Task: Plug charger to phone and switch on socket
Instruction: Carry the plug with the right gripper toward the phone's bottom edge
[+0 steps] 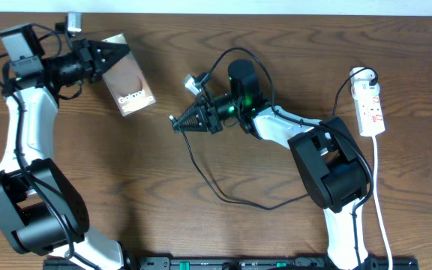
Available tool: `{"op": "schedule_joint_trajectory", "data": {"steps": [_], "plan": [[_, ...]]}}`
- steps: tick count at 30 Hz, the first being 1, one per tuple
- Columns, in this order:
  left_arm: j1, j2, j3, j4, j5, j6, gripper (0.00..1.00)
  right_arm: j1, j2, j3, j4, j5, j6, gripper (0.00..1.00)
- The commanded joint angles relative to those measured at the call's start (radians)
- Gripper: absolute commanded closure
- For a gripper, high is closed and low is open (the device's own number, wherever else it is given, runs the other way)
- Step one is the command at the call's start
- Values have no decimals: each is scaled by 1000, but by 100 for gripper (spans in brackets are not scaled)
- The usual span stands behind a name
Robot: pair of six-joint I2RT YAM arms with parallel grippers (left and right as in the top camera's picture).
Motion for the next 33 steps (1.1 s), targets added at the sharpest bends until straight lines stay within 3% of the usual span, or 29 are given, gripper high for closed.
{"op": "schedule_joint_trajectory", "data": {"steps": [1,9,18,27,33], "plan": [[-25,-25,3,49,0,-18,92,8,4,5,71,31,282,99],[-28,-25,3,290,-64,-269,92,22,4,5,126,73,384,99],[-28,-25,3,525,-89,-496,93,31,4,5,446,132,649,99],[-28,-25,3,572,-59,-579,93,31,4,5,654,215,863,99],[-34,-25,3,601,31,-583,93,31,4,5,684,224,901,99]]}}
